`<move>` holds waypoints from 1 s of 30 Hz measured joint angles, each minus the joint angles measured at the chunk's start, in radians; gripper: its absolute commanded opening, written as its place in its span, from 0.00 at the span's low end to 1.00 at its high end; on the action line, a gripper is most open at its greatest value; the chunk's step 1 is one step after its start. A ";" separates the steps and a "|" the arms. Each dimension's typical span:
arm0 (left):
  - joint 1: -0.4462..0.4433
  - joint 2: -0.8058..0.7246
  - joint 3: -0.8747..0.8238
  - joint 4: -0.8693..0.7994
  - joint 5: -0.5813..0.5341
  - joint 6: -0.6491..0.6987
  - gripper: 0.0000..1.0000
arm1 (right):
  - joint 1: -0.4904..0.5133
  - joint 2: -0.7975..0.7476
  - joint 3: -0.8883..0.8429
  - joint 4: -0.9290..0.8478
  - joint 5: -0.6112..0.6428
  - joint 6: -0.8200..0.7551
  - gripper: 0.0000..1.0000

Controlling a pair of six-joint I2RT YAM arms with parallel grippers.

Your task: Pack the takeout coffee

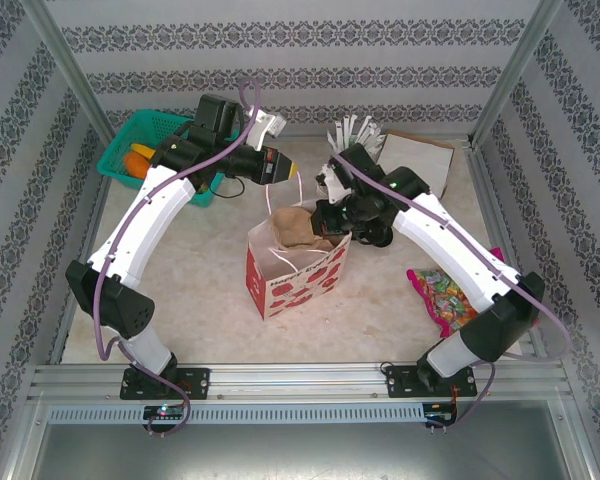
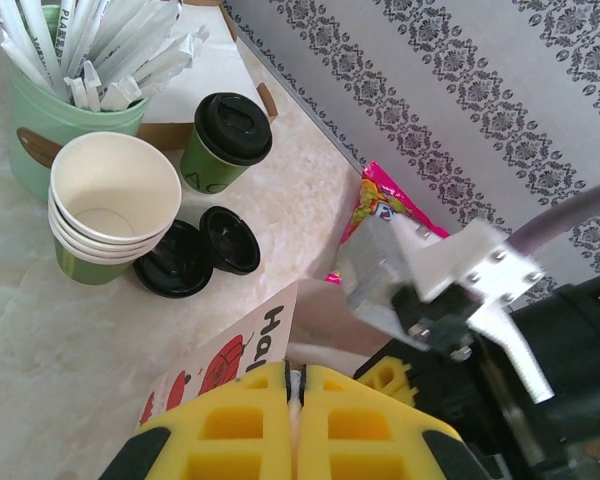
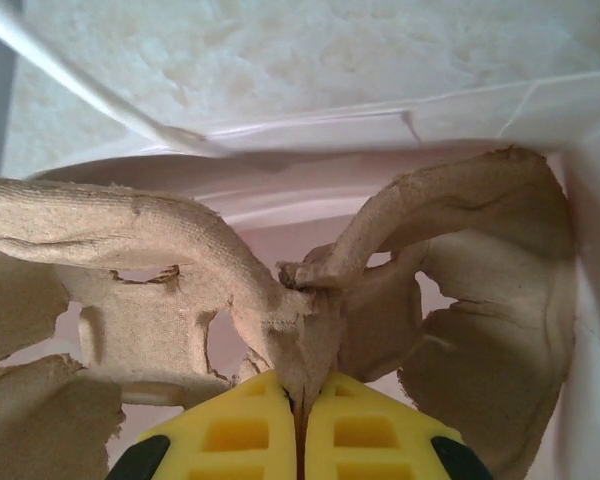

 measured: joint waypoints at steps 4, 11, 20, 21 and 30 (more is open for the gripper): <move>0.000 0.000 0.000 0.000 -0.006 -0.011 0.00 | 0.029 0.053 0.039 -0.033 0.044 -0.021 0.00; 0.000 0.001 0.000 0.037 -0.077 -0.058 0.00 | 0.068 0.111 0.097 -0.099 0.109 -0.066 0.00; 0.000 -0.001 -0.033 0.105 -0.144 -0.107 0.00 | 0.085 0.157 0.103 -0.165 0.128 -0.108 0.00; 0.000 -0.004 -0.046 0.119 -0.148 -0.109 0.00 | 0.085 0.163 0.107 -0.174 0.127 -0.113 0.00; 0.000 -0.037 -0.121 0.210 -0.156 -0.113 0.00 | 0.098 0.219 0.131 -0.229 0.102 -0.123 0.00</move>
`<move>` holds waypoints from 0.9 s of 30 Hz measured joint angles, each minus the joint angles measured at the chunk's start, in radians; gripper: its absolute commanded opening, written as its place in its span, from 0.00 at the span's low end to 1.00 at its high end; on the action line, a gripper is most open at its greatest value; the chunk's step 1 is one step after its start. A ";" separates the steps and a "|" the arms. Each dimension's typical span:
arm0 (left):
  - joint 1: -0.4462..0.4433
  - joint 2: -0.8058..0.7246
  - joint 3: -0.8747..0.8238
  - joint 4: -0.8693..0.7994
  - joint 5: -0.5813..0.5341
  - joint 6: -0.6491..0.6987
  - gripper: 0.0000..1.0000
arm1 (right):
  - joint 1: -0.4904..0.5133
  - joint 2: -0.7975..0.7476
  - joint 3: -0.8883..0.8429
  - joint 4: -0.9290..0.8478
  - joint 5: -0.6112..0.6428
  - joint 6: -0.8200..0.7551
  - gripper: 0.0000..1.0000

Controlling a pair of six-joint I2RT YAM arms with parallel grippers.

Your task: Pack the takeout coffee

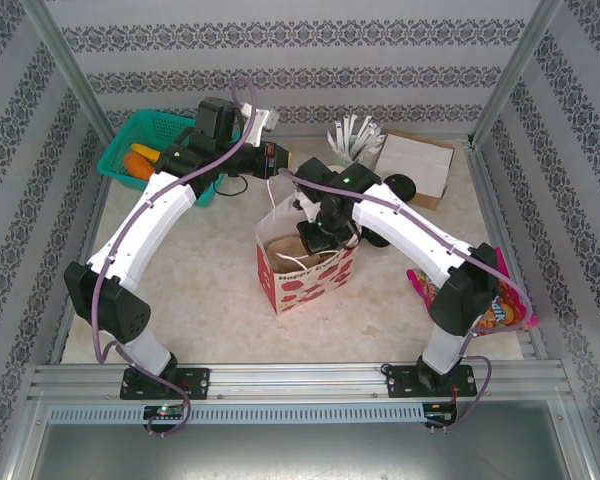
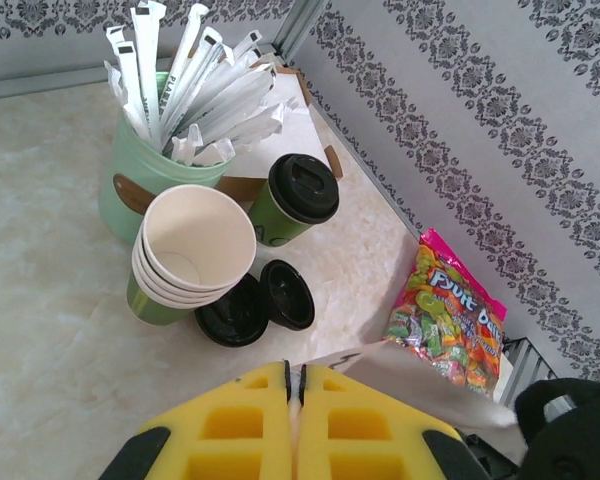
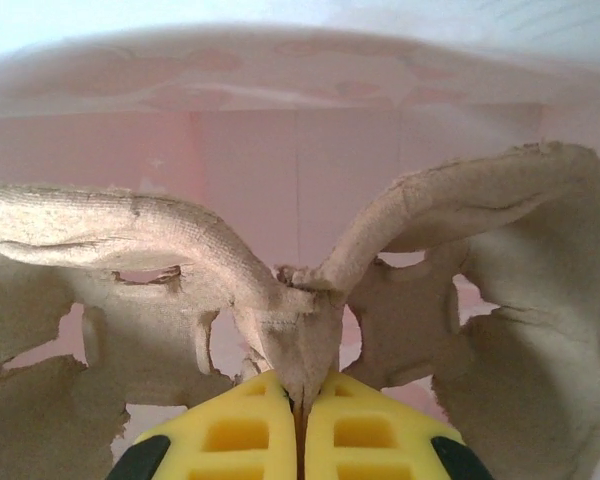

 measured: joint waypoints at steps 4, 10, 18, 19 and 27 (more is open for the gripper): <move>0.000 -0.002 -0.003 0.007 0.025 0.004 0.01 | 0.000 0.050 0.045 -0.031 -0.008 0.000 0.00; 0.007 -0.002 -0.005 0.007 0.059 0.031 0.05 | 0.000 0.086 0.099 -0.084 -0.009 0.002 0.00; 0.012 -0.026 -0.020 0.006 0.013 0.055 0.56 | 0.000 0.091 0.109 -0.094 -0.008 0.012 0.00; 0.018 -0.046 -0.040 0.005 -0.018 0.050 0.63 | 0.000 0.091 0.108 -0.092 -0.004 0.013 0.00; 0.024 -0.351 -0.276 -0.003 -0.214 0.031 0.85 | 0.000 0.090 0.072 -0.045 0.007 0.039 0.00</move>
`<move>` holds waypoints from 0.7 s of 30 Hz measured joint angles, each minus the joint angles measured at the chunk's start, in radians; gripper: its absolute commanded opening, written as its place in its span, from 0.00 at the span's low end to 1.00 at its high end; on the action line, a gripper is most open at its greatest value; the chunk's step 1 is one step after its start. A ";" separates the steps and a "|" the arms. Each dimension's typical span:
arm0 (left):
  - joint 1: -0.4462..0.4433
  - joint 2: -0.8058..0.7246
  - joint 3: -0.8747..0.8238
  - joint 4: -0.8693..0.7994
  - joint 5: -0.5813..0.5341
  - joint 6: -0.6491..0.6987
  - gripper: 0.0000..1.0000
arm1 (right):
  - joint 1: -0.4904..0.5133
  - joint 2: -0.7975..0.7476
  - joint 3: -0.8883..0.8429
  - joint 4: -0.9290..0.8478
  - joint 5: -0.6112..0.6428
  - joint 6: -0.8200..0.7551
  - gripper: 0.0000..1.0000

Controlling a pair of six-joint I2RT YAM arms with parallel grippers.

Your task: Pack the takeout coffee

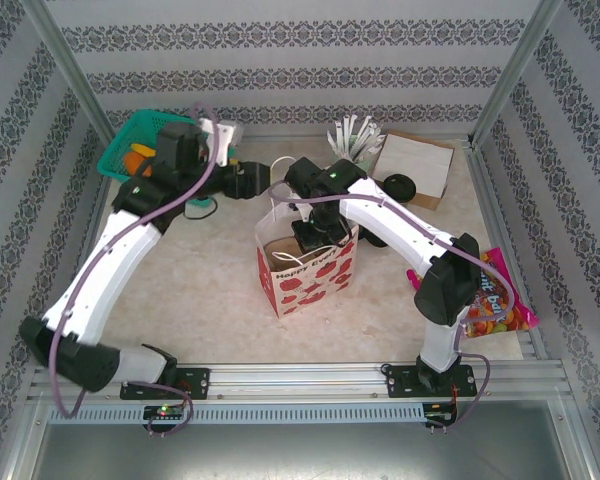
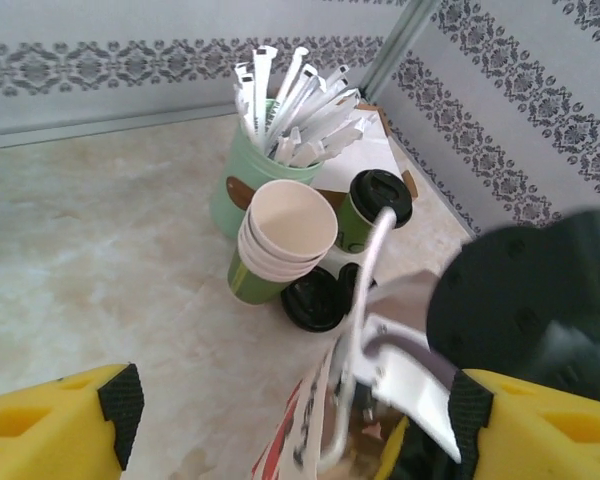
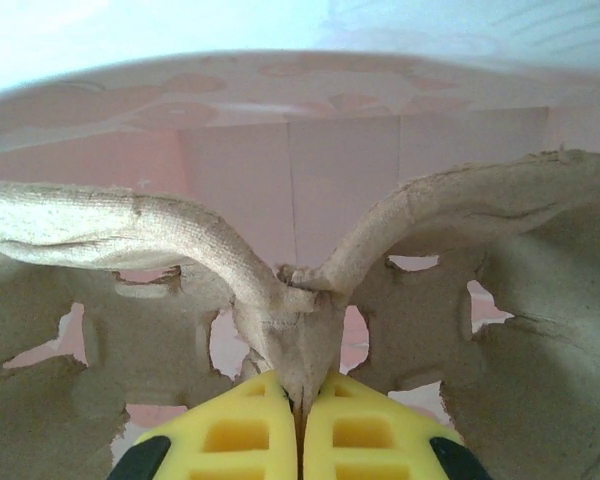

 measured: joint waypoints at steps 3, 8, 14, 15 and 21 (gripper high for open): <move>-0.002 -0.126 -0.106 0.001 -0.005 0.026 0.93 | 0.000 0.000 -0.005 0.022 0.002 0.014 0.00; -0.031 -0.293 -0.305 0.010 0.079 0.119 1.00 | 0.000 -0.010 -0.009 0.045 0.007 0.023 0.00; -0.114 -0.382 -0.428 0.077 0.127 0.296 1.00 | 0.000 -0.025 -0.026 0.076 0.018 0.025 0.00; -0.130 -0.384 -0.431 0.085 0.132 0.337 0.99 | 0.000 -0.027 -0.030 0.080 0.019 0.026 0.00; -0.208 -0.317 -0.385 0.075 0.132 0.574 0.64 | 0.000 -0.032 -0.041 0.097 0.019 0.026 0.00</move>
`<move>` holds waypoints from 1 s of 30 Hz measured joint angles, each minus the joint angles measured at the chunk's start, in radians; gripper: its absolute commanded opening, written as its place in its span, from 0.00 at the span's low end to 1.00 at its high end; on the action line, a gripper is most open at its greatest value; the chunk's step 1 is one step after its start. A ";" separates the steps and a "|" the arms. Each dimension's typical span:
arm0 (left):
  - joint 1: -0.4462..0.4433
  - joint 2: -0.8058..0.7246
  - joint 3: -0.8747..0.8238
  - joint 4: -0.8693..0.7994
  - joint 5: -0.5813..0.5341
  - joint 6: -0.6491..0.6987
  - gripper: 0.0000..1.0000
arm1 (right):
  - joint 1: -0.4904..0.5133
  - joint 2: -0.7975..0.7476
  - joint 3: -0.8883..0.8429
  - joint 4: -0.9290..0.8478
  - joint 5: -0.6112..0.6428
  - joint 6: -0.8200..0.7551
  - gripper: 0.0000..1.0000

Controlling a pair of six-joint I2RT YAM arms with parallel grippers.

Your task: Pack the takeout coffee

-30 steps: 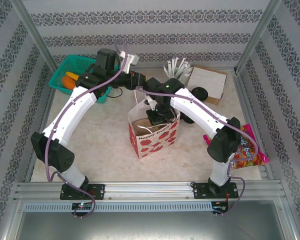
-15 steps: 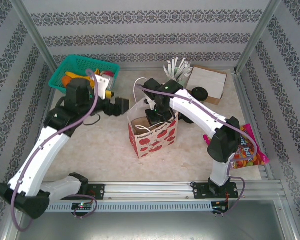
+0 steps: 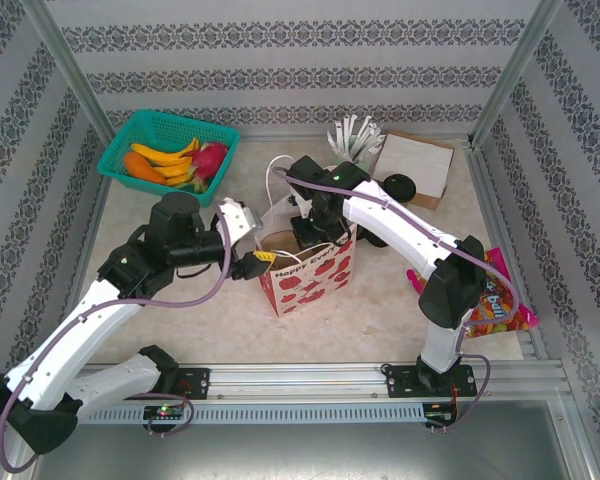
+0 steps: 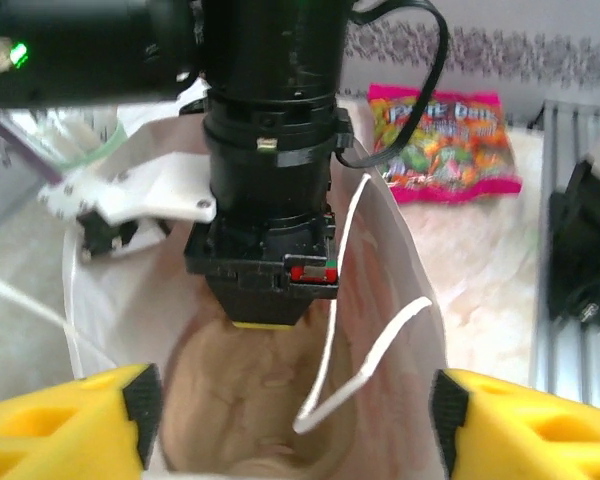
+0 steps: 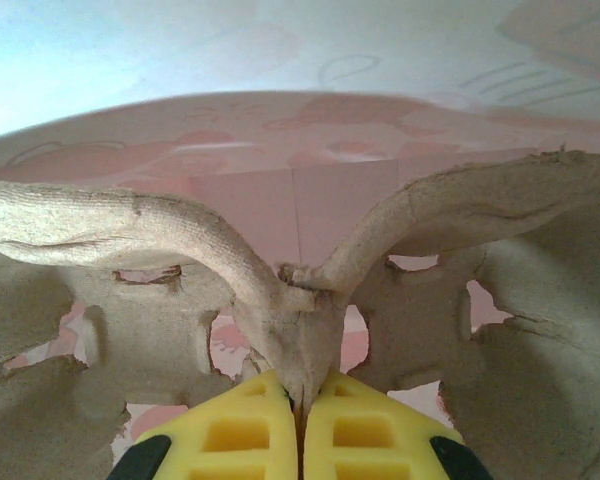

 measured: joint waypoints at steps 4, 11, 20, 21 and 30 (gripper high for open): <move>-0.016 0.066 0.056 -0.013 -0.008 0.084 0.60 | 0.000 0.000 -0.002 0.004 0.000 0.000 0.00; -0.027 0.109 0.093 -0.080 -0.005 0.178 0.69 | 0.000 -0.002 -0.003 0.006 0.000 0.000 0.00; -0.029 0.148 0.099 -0.097 -0.083 0.239 0.62 | 0.000 -0.002 -0.003 0.006 0.000 0.000 0.00; -0.031 0.158 0.099 -0.093 -0.103 0.243 0.56 | 0.000 -0.002 -0.003 0.006 0.000 0.000 0.00; -0.082 0.164 0.057 0.073 -0.250 0.252 0.36 | 0.000 -0.002 -0.003 0.014 0.000 0.005 0.00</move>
